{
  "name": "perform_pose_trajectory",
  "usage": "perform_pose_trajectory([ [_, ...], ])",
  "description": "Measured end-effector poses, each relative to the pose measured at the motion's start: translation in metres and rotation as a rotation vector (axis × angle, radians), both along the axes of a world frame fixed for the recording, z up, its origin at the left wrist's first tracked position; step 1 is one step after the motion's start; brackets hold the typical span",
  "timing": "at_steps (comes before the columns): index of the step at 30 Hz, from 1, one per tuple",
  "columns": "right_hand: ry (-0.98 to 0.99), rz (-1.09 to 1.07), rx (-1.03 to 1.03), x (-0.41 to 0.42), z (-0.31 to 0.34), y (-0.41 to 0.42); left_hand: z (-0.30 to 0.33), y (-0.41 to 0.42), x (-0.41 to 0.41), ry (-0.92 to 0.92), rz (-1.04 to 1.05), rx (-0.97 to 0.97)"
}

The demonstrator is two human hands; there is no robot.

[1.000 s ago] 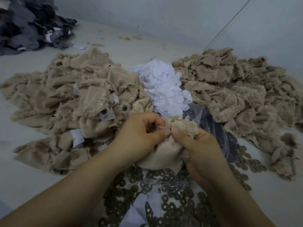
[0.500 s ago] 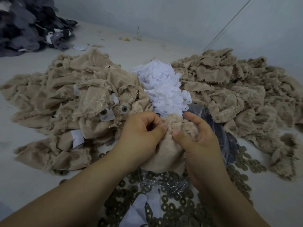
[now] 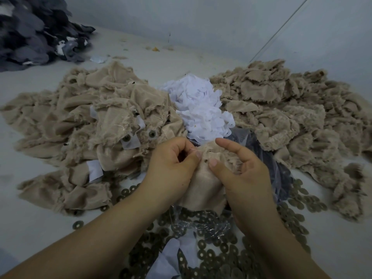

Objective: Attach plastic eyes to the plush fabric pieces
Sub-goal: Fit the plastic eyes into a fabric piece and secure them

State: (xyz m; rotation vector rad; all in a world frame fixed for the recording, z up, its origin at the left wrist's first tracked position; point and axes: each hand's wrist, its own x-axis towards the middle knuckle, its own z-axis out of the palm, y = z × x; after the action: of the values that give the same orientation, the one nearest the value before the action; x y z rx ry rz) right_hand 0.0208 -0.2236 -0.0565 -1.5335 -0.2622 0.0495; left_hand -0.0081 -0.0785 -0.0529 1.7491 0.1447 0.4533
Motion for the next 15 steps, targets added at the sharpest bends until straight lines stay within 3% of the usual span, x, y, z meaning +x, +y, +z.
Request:
perform_pose_trajectory([
  [5,0.017,-0.041,0.046,-0.003,-0.005,0.001,-0.001,0.0,0.001,-0.042,-0.013,0.246],
  [9,0.0,-0.047,-0.001,-0.002,-0.004,0.001,0.0,0.007,0.003,-0.015,-0.061,0.199],
  [12,0.036,0.052,-0.003,0.0,-0.004,0.002,0.0,0.009,-0.002,-0.109,-0.07,0.278],
  [15,0.098,0.044,-0.039,0.001,-0.008,0.002,-0.001,0.009,-0.003,-0.017,-0.063,0.259],
])
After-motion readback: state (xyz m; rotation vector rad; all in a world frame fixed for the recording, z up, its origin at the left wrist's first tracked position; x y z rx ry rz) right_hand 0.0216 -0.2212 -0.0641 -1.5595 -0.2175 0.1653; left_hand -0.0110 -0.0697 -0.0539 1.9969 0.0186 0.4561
